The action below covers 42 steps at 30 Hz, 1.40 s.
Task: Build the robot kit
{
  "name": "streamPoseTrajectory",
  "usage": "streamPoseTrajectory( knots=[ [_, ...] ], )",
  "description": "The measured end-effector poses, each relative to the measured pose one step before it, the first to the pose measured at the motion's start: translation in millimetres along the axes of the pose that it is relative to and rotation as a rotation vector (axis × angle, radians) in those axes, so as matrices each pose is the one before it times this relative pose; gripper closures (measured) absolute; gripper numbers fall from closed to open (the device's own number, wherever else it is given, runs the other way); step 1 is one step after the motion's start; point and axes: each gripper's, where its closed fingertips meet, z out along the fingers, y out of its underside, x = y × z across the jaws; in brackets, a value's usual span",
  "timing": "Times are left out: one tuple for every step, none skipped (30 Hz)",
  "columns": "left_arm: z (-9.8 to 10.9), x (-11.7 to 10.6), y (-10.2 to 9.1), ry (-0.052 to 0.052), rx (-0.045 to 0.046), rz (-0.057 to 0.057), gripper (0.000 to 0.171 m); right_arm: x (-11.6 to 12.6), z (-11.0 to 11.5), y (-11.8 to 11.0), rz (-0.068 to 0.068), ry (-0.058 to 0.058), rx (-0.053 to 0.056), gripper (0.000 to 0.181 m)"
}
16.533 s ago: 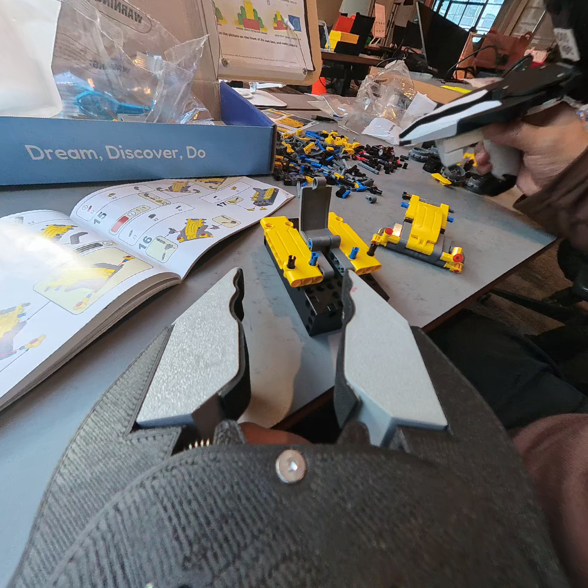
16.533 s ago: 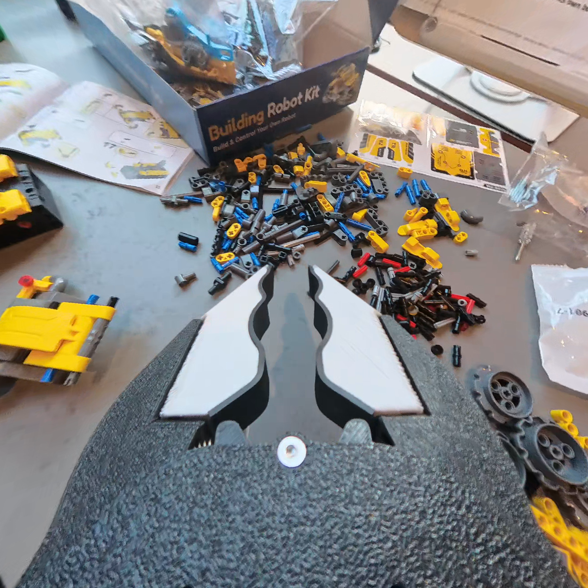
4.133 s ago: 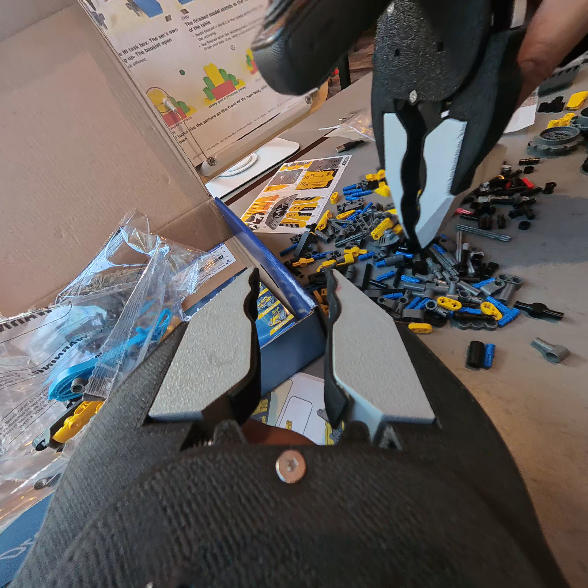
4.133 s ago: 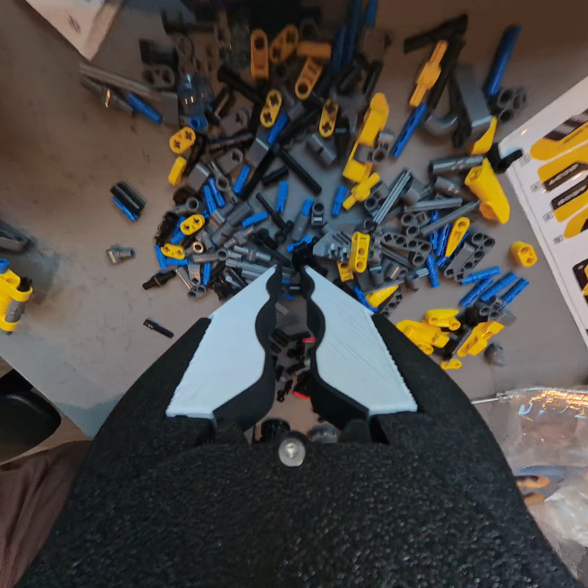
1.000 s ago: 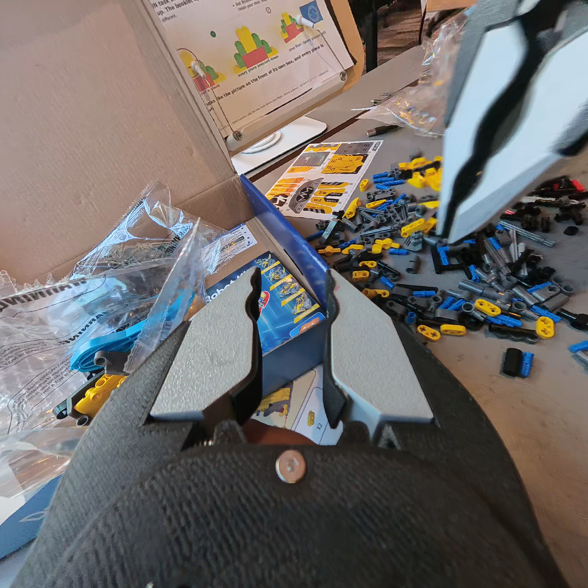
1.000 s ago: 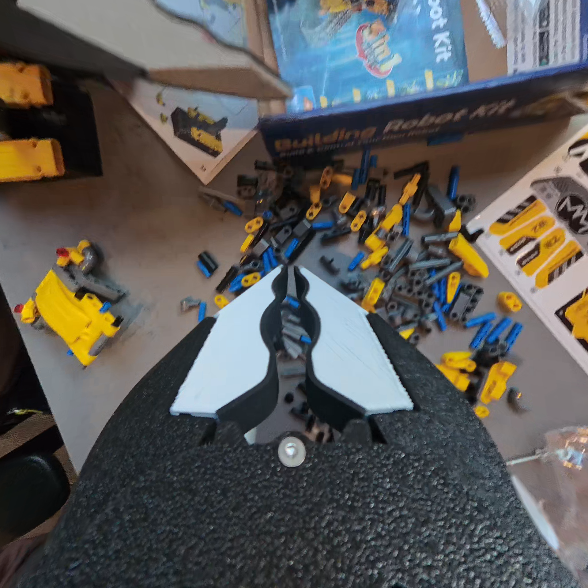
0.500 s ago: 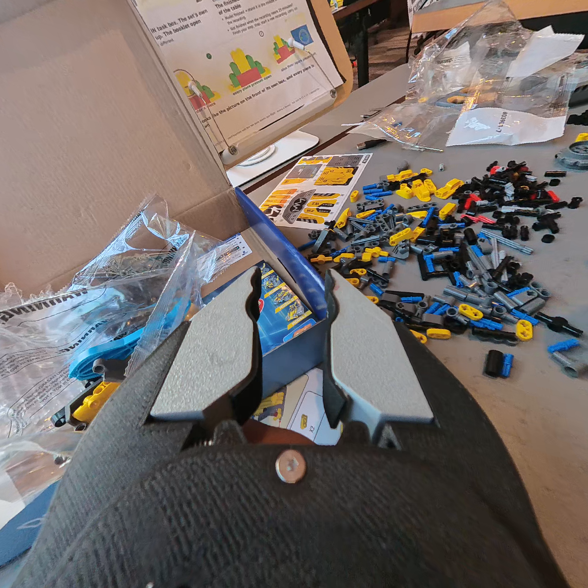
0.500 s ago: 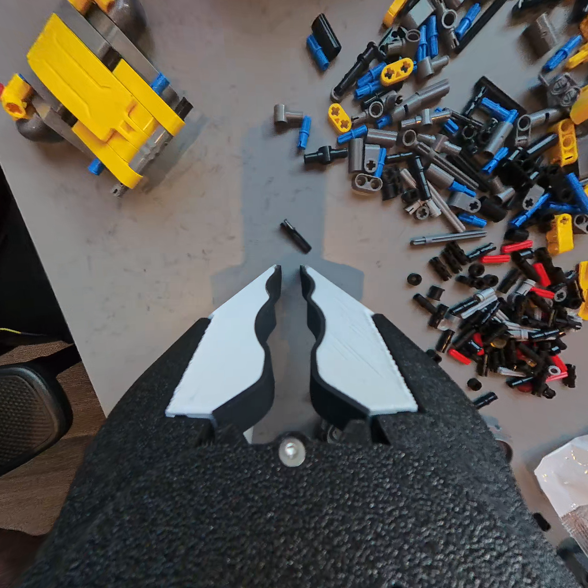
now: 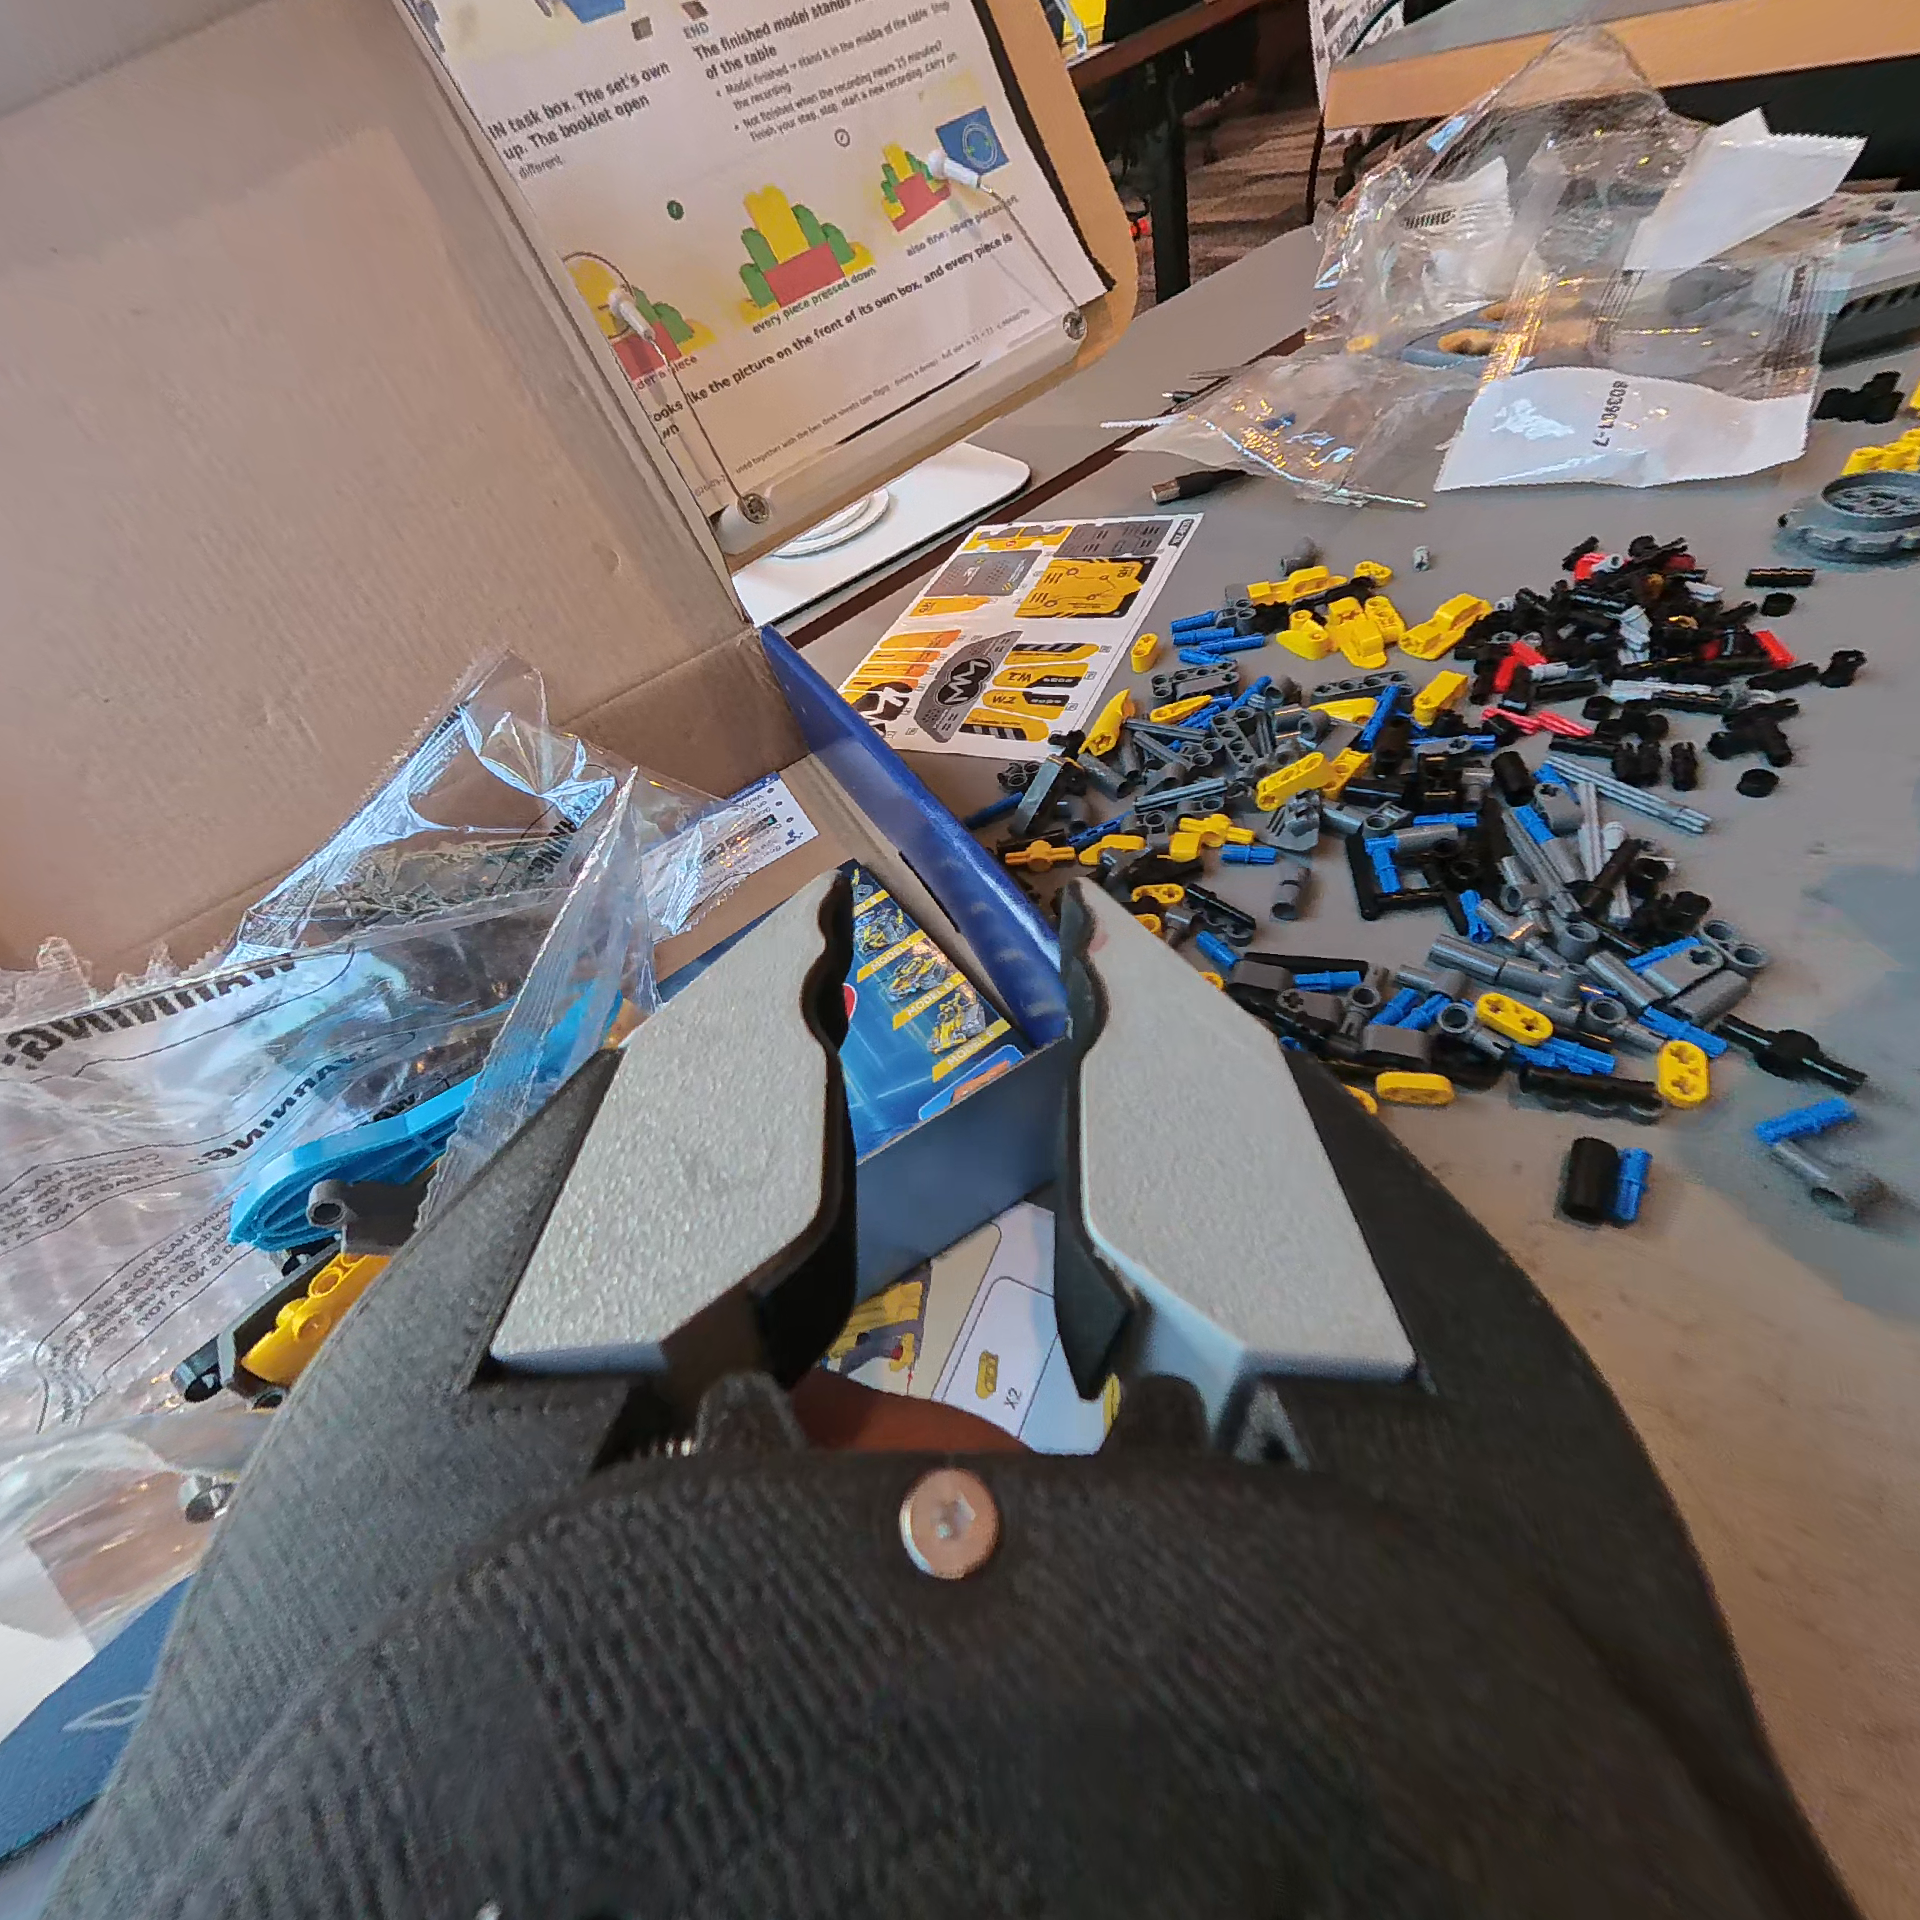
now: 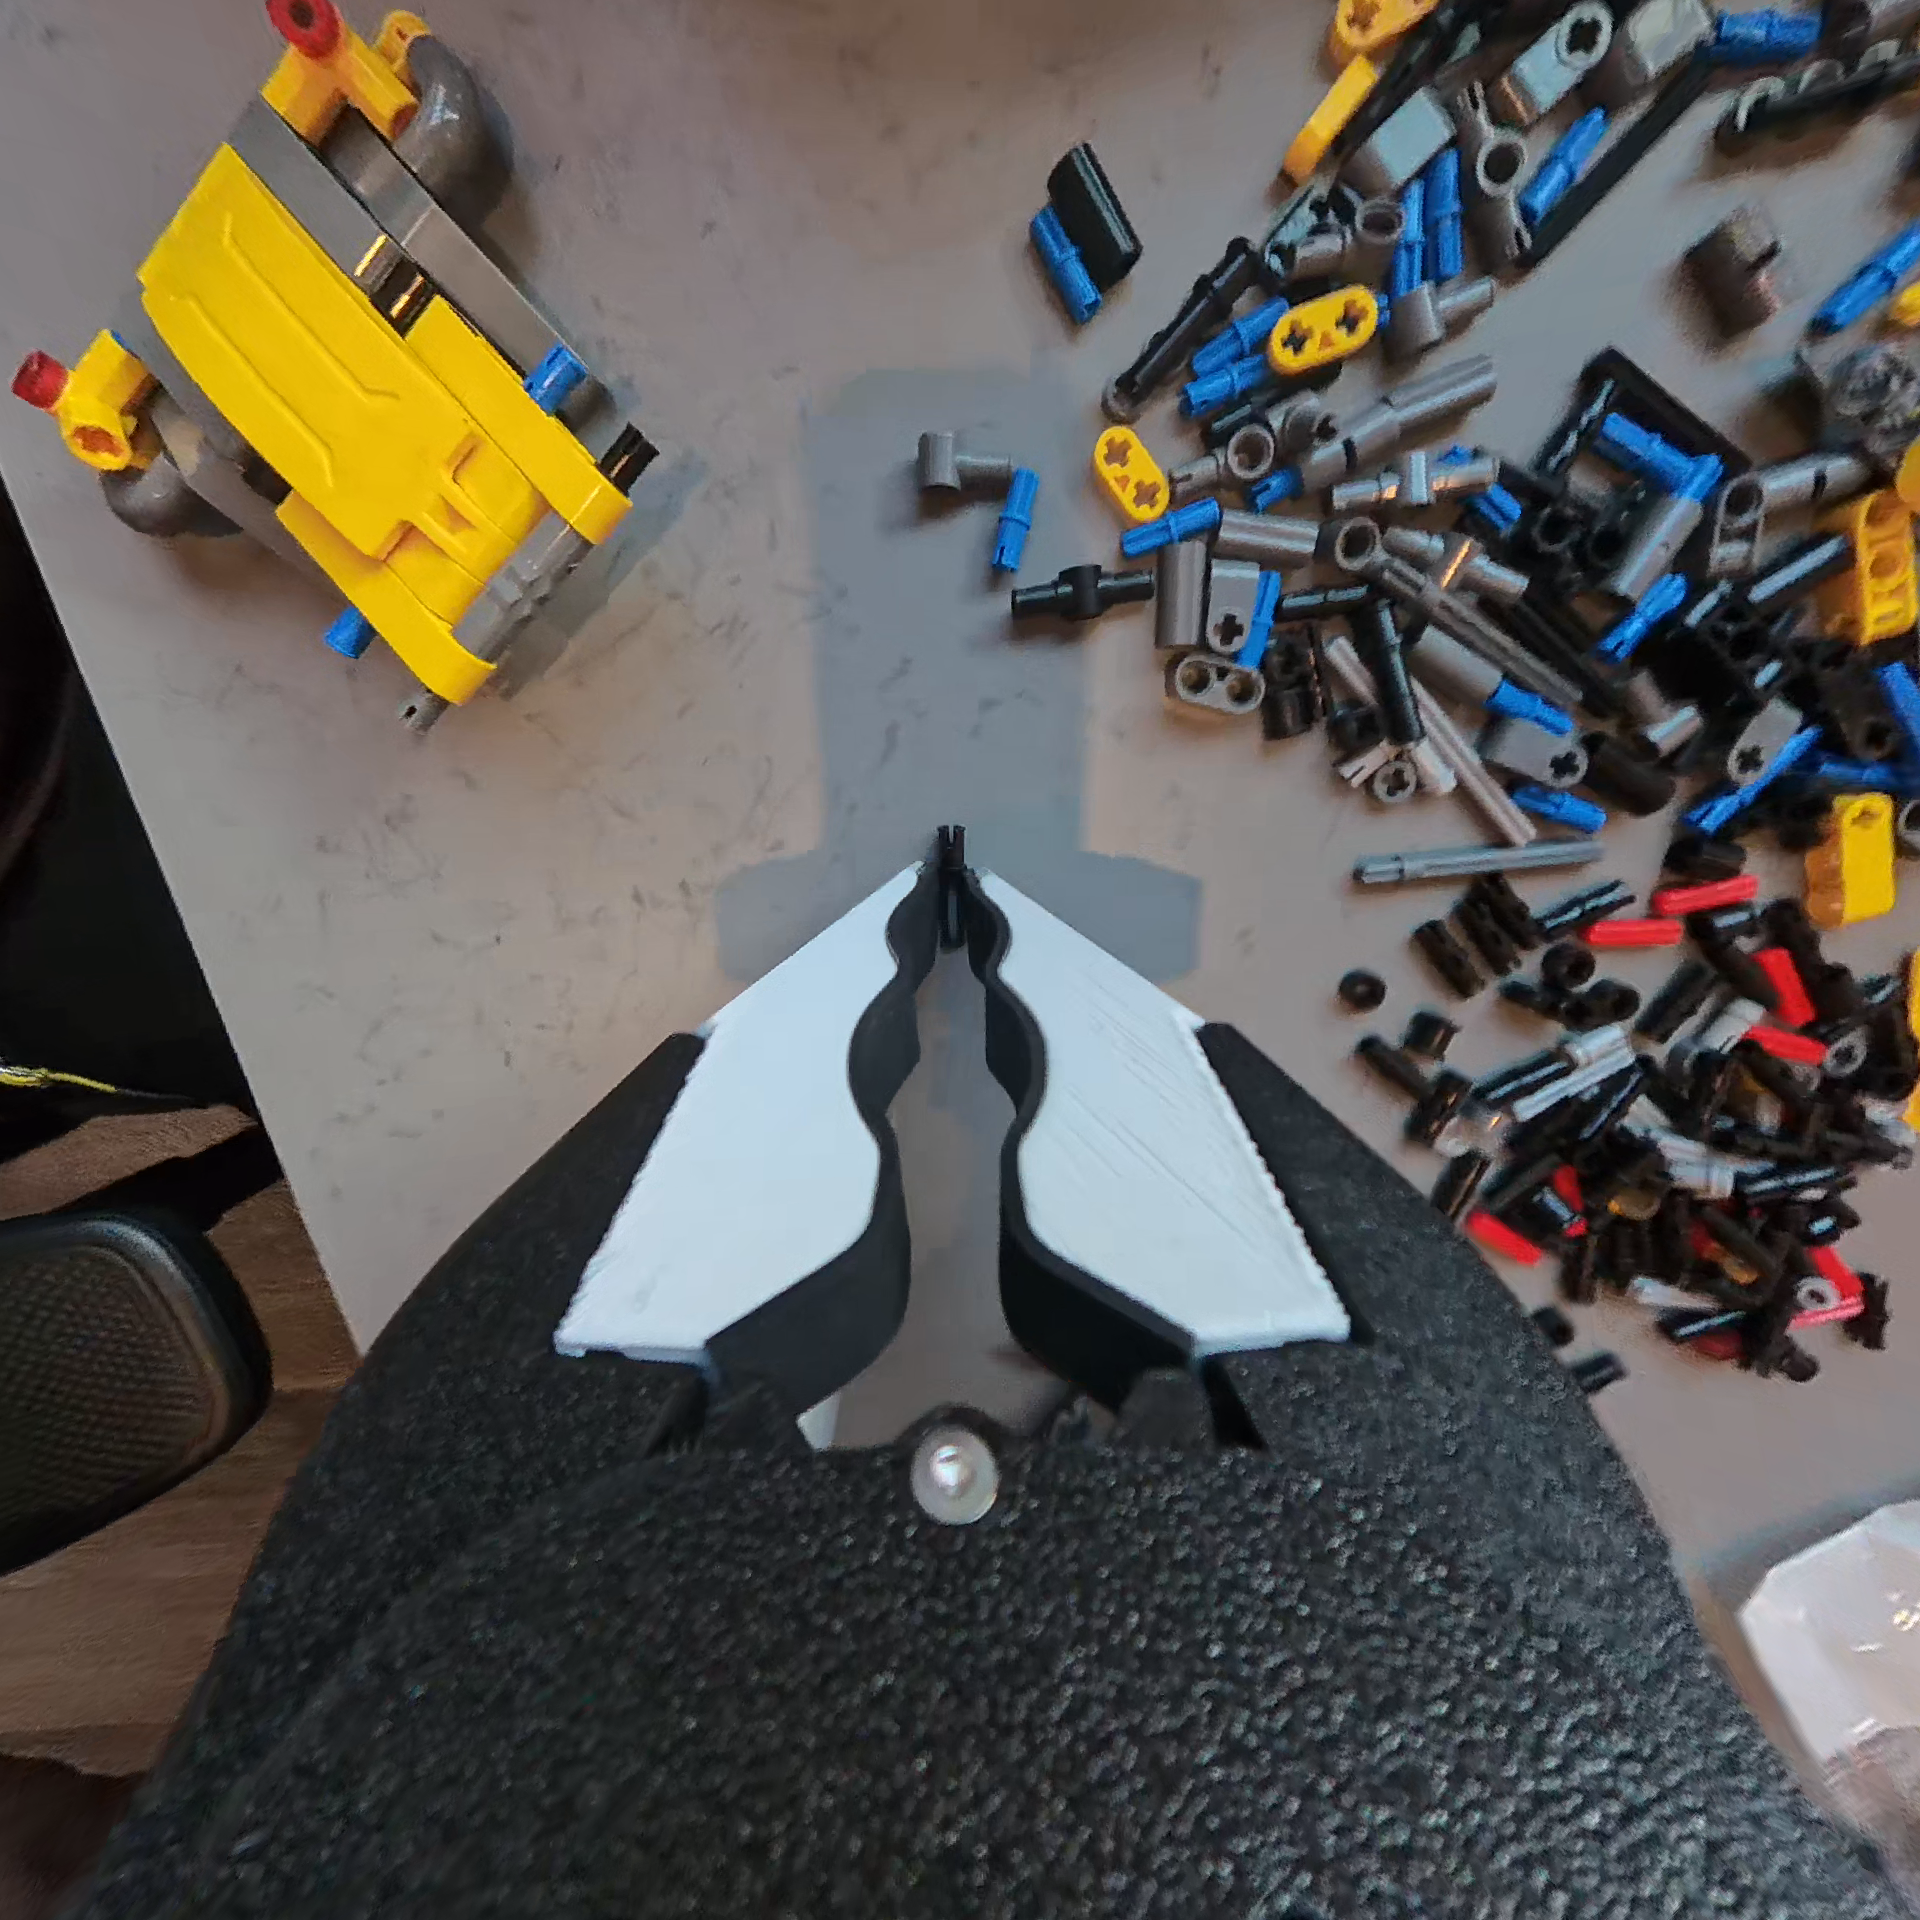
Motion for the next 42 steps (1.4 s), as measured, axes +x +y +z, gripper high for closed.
streamPoseTrajectory(
  knots=[
    [-0.24, 0.18, -0.48, 0.0002, 0.00154, 0.0003, 0.134, -1.98, -1.41, 4.29, 0.0296, 0.0044, -0.0090, 0.176],
    [-0.17, -0.09, -0.18, -0.0006, 0.00097, 0.0005, 0.134, -2.07, -1.59, 5.11, 0.0298, 0.0107, -0.0080, 0.176],
    [-0.10, -0.49, -0.10, -0.0015, -0.00006, 0.0003, 0.134, -3.30, -1.68, 5.45, 0.0280, 0.0090, -0.0061, 0.176],
    [-0.11, -0.45, 0.05, -0.0007, 0.00002, -0.0012, 0.134, -4.72, -1.63, 5.68, 0.0237, 0.0020, -0.0037, 0.176],
    [-0.05, -0.18, -0.06, 0.0007, -0.00013, -0.0024, 0.134, -5.16, -1.53, 5.50, 0.0177, -0.0002, -0.0008, 0.176],
    [-0.20, 0.11, -0.14, 0.0022, -0.00012, -0.0028, 0.134, -5.03, -1.37, 5.18, 0.0129, -0.0030, 0.0008, 0.176],
    [-0.26, 0.62, -0.29, 0.0034, 0.00138, -0.0022, 0.134, -4.44, -1.12, 4.51, 0.0107, -0.0053, 0.0030, 0.176],
    [-0.15, 1.12, -0.27, 0.0040, 0.00052, -0.0003, 0.134, -3.00, -0.88, 3.09, 0.0103, -0.0043, 0.0057, 0.176],
    [-0.08, 1.52, 0.16, 0.0037, -0.00104, 0.0022, 0.134, -1.08, -0.45, 1.72, 0.0094, -0.0011, 0.0096, 0.176],
    [0.11, 1.73, 0.18, 0.0038, -0.00077, 0.0048, 0.134, -0.15, -0.06, 0.06, 0.0090, -0.0023, 0.0117, 0.176],
    [0.09, 1.63, 0.24, 0.0022, -0.00088, 0.0059, 0.134, 0.32, -0.03, -0.41, 0.0074, -0.0040, 0.0085, 0.176],
    [0.15, 1.19, 0.25, 0.0005, -0.00074, 0.0062, 0.134, 1.24, -0.46, -0.81, 0.0026, 0.0014, 0.0060, 0.172],
    [0.13, 0.59, 0.26, -0.0008, -0.00075, 0.0060, 0.134, 1.41, -1.20, -1.81, -0.0013, 0.0039, 0.0076, 0.167],
    [0.19, -0.21, 0.38, -0.0032, -0.00145, 0.0043, 0.134, 0.49, -2.16, -3.43, -0.0043, -0.0019, 0.0145, 0.167],
    [0.27, -0.88, 0.49, -0.0038, -0.00145, 0.0012, 0.134, -0.43, -2.83, -4.60, -0.0059, -0.0099, 0.0202, 0.166],
    [0.19, -1.22, 0.41, -0.0028, -0.00133, -0.0029, 0.134, -0.50, -2.92, -5.26, -0.0056, -0.0126, 0.0210, 0.166],
    [0.32, -1.65, 0.43, -0.0031, -0.00128, -0.0059, 0.134, 0.38, -2.57, -5.50, -0.0042, -0.0108, 0.0194, 0.166],
    [0.28, -2.08, 0.35, -0.0050, -0.00083, -0.0071, 0.135, 0.66, -2.01, -5.30, -0.0053, -0.0104, 0.0153, 0.165],
    [0.12, -2.09, -0.14, -0.0051, 0.00184, -0.0073, 0.137, 1.81, -1.65, -5.10, -0.0091, -0.0045, 0.0120, 0.165],
    [0.12, -1.58, -0.06, -0.0023, 0.00169, -0.0071, 0.138, 2.35, -1.07, -5.19, -0.0100, -0.0043, 0.0125, 0.165],
    [0.11, -1.11, 0.33, -0.0008, -0.00166, -0.0057, 0.138, 1.74, -0.30, -4.65, -0.0044, -0.0123, 0.0108, 0.164],
    [0.09, -0.53, 0.24, 0.0003, -0.00138, -0.0031, 0.138, 2.36, 0.32, -3.08, -0.0014, -0.0100, 0.0030, 0.163],
    [-0.07, -0.43, -0.18, 0.0000, 0.00095, -0.0005, 0.137, 5.20, 0.31, -2.47, -0.0036, 0.0090, 0.0010, 0.163],
    [-0.24, -0.29, -0.26, -0.0010, 0.00132, 0.0006, 0.137, 6.57, -0.03, -3.43, -0.0016, 0.0166, 0.0059, 0.163],
    [-0.30, 0.02, -0.52, 0.0003, 0.00173, -0.0006, 0.137, 7.11, -0.21, -5.40, 0.0067, 0.0162, 0.0136, 0.163],
    [-0.35, 0.33, -0.64, 0.0014, 0.00177, -0.0018, 0.137, 10.12, -0.38, -8.27, 0.0101, 0.0297, 0.0222, 0.163],
    [-0.21, 0.36, -0.47, 0.0014, 0.00164, -0.0013, 0.137, 14.98, -0.10, -11.08, 0.0075, 0.0565, 0.0301, 0.163],
    [-0.04, 0.52, -0.20, 0.0013, 0.00096, 0.0004, 0.137, 18.28, 0.68, -12.40, 0.0105, 0.0727, 0.0294, 0.164],
    [0.12, 0.53, 0.08, 0.0012, -0.00023, 0.0014, 0.137, 17.29, 2.64, -12.17, 0.0195, 0.0641, 0.0225, 0.164],
    [0.25, 0.53, 0.50, 0.0013, -0.00134, 0.0016, 0.137, 12.29, 5.00, -12.46, 0.0271, 0.0342, 0.0215, 0.165],
    [0.55, 0.49, 0.86, 0.0010, -0.00255, 0.0022, 0.137, 5.47, 7.27, -11.39, 0.0370, -0.0067, 0.0161, 0.169],
    [0.70, 0.04, 1.14, -0.0009, -0.00332, 0.0031, 0.136, 2.86, 8.75, -9.60, 0.0466, -0.0217, 0.0034, 0.171],
    [0.55, -0.39, 0.85, -0.0022, -0.00244, 0.0024, 0.137, 5.65, 9.34, -9.25, 0.0402, -0.0042, 0.0017, 0.172],
    [0.61, -0.80, 0.85, -0.0029, -0.00263, 0.0010, 0.137, 8.67, 9.24, -9.65, 0.0283, 0.0156, 0.0063, 0.174],
    [0.36, -1.00, 0.67, -0.0027, -0.00314, -0.0017, 0.137, 10.40, 8.76, -9.77, 0.0290, 0.0227, 0.0078, 0.176],
    [0.20, -0.88, 0.25, -0.0010, -0.00106, -0.0046, 0.137, 12.52, 8.13, -9.89, 0.0349, 0.0300, 0.0101, 0.176],
    [0.05, -0.74, 0.02, -0.0003, 0.00022, -0.0048, 0.137, 11.84, 7.60, -9.52, 0.0320, 0.0267, 0.0127, 0.176],
    [0.13, -0.87, 0.22, -0.0014, -0.00120, -0.0029, 0.137, 8.92, 7.23, -8.50, 0.0323, 0.0108, 0.0141, 0.176],
    [0.13, -0.49, 0.39, -0.0006, -0.00180, -0.0005, 0.137, 7.36, 6.50, -6.38, 0.0347, 0.0062, 0.0088, 0.176],
    [0.01, -0.20, 0.27, 0.0001, -0.00102, 0.0007, 0.137, 6.43, 5.72, -3.83, 0.0256, 0.0066, 0.0041, 0.176],
    [0.00, 0.19, -0.07, 0.0010, 0.00038, 0.0006, 0.137, 4.74, 5.12, -1.60, 0.0120, 0.0039, 0.0013, 0.176],
    [0.02, 0.67, -0.02, 0.0024, 0.00009, 0.0013, 0.137, 5.29, 4.79, 0.94, 0.0040, 0.0119, -0.0030, 0.176]
  ],
)
